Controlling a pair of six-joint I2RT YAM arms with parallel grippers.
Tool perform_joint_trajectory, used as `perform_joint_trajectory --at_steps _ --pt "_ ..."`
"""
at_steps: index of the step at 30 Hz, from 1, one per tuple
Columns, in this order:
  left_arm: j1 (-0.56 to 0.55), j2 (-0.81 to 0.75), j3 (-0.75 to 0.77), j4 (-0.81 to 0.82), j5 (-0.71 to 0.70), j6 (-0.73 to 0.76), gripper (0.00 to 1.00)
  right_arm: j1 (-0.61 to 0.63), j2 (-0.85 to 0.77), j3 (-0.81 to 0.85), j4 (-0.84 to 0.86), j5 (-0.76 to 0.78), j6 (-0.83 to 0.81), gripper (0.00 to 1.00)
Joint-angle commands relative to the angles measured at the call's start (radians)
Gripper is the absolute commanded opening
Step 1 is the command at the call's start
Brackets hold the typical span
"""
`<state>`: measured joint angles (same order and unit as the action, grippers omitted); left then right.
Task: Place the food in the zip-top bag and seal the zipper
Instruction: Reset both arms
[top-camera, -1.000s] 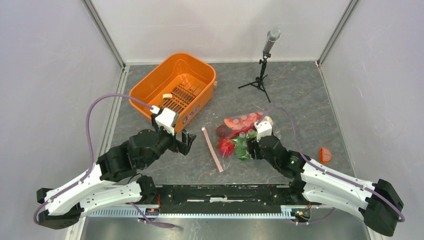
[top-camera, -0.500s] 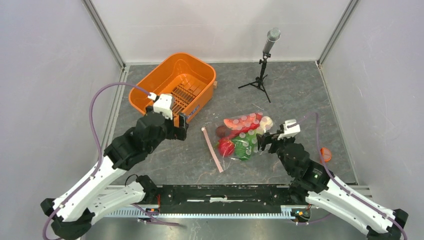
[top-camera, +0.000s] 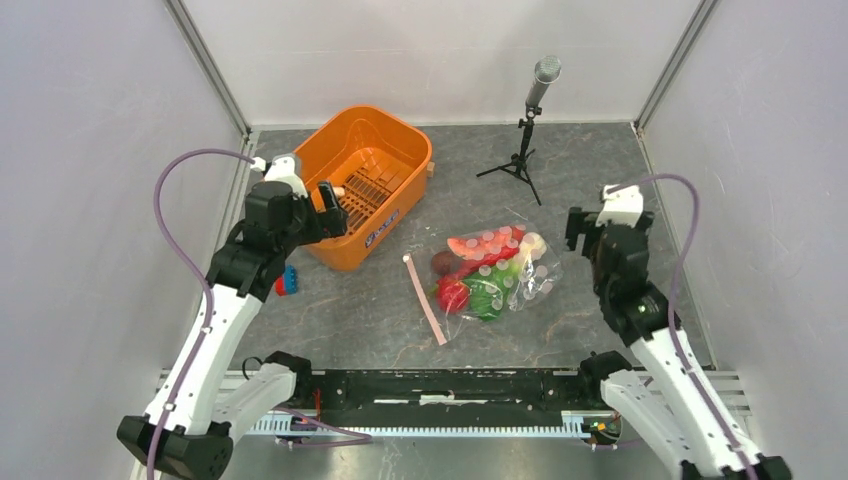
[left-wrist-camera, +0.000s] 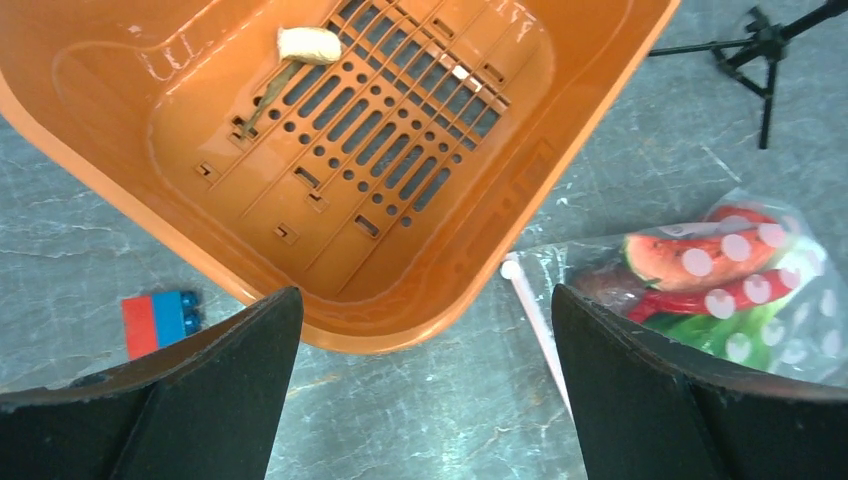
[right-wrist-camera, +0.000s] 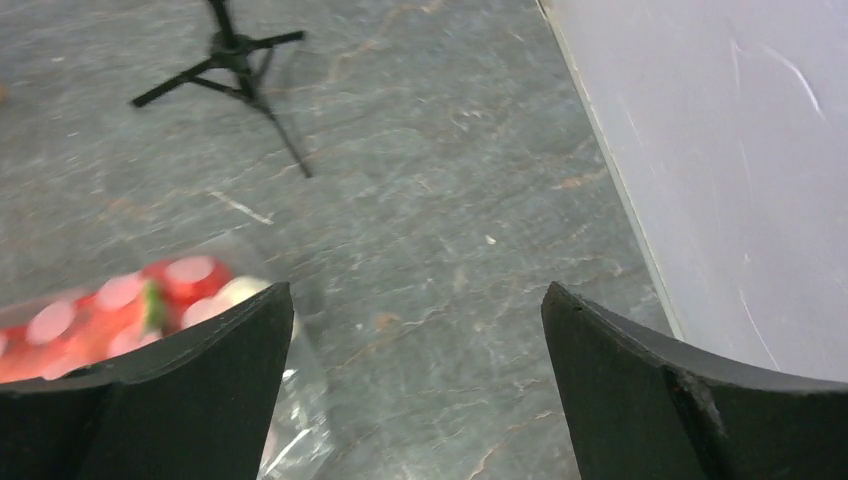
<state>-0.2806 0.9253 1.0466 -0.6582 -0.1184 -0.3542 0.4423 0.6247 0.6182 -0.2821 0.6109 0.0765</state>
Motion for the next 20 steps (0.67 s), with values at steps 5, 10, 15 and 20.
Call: perform_joint_trajectory --at_steps 5,10,15,20 --pt "0.005 -0.146 -0.047 0.01 -0.149 -0.141 1.0 -0.396 0.051 0.0 0.081 -0.541 0.151 0.98" --pt "0.005 -0.247 -0.065 -0.013 -0.188 -0.142 1.0 -0.4 -0.055 0.011 0.086 -0.583 0.149 0.98" --pt "0.005 -0.254 -0.077 -0.015 -0.21 -0.154 1.0 -0.401 -0.112 -0.023 0.104 -0.602 0.153 0.98" --pt "0.005 -0.253 -0.091 -0.003 -0.191 -0.144 1.0 -0.4 -0.118 -0.054 0.084 -0.607 0.144 0.98"
